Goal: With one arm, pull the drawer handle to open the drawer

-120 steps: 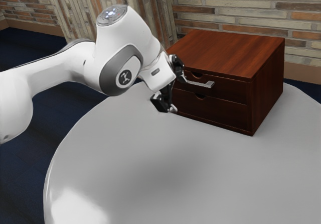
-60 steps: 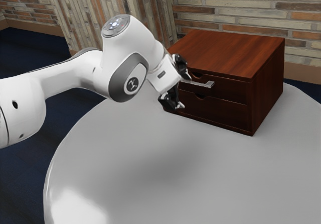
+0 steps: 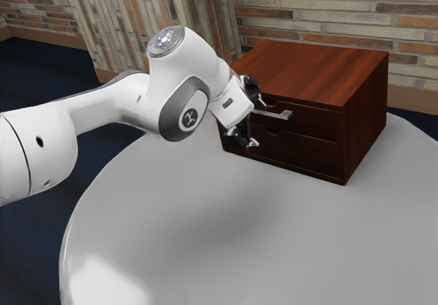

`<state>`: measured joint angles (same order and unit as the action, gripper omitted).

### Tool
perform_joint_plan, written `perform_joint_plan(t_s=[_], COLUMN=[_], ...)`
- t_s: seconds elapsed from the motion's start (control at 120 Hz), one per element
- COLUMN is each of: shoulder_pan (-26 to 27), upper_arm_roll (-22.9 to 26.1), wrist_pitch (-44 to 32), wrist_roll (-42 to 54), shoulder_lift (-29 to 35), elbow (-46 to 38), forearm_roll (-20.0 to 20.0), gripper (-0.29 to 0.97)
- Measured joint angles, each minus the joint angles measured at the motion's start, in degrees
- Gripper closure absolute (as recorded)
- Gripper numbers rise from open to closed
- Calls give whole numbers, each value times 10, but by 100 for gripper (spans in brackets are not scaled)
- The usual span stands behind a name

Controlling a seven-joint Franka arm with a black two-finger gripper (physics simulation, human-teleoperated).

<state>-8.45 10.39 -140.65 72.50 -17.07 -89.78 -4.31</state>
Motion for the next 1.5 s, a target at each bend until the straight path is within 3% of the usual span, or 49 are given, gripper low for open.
perform_joint_plan(t_s=[0.358, 0.467, 0.6, 0.7, 0.792, 0.942, 1.05, 1.283, 1.358, 1.5], shoulder_pan=[1, -3, -3, -3, -2, -1, 1, 3, 3, 31], upper_arm_roll=[-9, -10, -11, -11, -11, -11, -12, -14, -14, -10], wrist_pitch=[-1, 0, 1, 2, 2, 1, 1, 3, 7, 18], wrist_roll=[-1, -1, -5, -4, -7, -13, -19, -7, -7, -7], shoulder_lift=[-53, -61, -64, -64, -65, -65, -65, -66, -58, -38], elbow=[52, 57, 63, 63, 63, 63, 62, 61, 59, 59], forearm_roll=[-13, -15, -16, -15, -13, -8, -1, 27, 28, -2], gripper=[-2, -18, -3, -12, -2, -5, 1, -12, 5, 2])
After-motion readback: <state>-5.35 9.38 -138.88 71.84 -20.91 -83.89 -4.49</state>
